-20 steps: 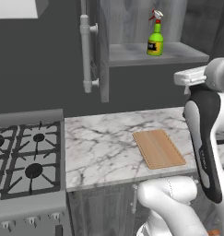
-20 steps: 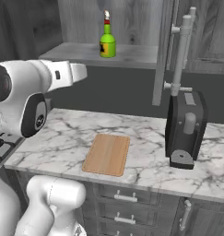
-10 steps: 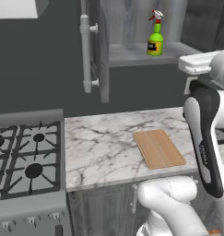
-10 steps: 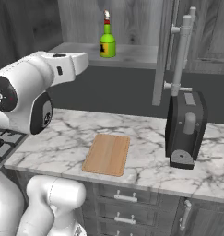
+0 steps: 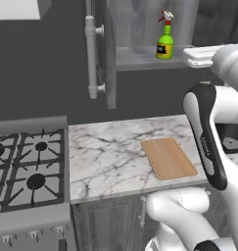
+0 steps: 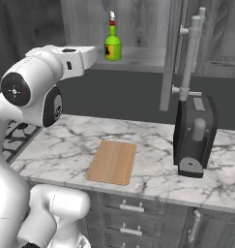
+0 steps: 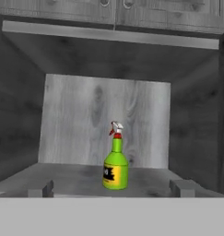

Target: Grab the spray bottle from the cabinet, then place it next to the cutting board for sanitizing. Then grab the dish brush from the countertop next to the sink and place it next to the cutting board.

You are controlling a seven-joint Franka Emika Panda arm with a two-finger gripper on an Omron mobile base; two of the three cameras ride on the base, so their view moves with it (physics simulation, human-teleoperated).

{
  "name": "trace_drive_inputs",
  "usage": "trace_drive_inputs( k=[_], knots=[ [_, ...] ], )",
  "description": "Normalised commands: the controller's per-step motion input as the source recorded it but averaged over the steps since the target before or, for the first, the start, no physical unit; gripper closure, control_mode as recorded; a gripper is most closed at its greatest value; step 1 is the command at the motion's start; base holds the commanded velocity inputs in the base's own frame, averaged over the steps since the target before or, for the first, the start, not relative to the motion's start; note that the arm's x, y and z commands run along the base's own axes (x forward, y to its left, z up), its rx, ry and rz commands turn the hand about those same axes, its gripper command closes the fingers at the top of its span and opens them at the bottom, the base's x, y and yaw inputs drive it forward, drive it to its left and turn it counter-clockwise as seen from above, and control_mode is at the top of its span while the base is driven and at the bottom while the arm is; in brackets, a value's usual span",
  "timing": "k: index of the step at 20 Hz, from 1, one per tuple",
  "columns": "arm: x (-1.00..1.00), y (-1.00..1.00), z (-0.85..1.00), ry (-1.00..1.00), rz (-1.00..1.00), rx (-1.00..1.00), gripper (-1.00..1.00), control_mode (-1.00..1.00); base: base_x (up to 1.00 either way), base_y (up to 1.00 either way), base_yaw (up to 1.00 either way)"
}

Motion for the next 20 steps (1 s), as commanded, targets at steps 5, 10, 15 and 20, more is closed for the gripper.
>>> trace_drive_inputs(
  k=[5, 10, 15, 20],
  knots=[
    [0.47, 0.0, 0.02, 0.08, 0.0, 0.01, -1.0, -1.0, 0.0, 0.0, 0.0],
    [0.45, 0.0, -0.01, 0.01, 0.01, 0.0, -1.0, -1.0, 0.0, 0.0, 0.0],
    [0.53, 0.0, -0.11, 0.04, 0.06, 0.0, -1.0, -1.0, 0.0, 0.0, 0.0],
    [0.62, 0.0, -0.05, 0.02, 0.04, 0.0, -1.0, -1.0, 0.0, 0.0, 0.0]
  ],
)
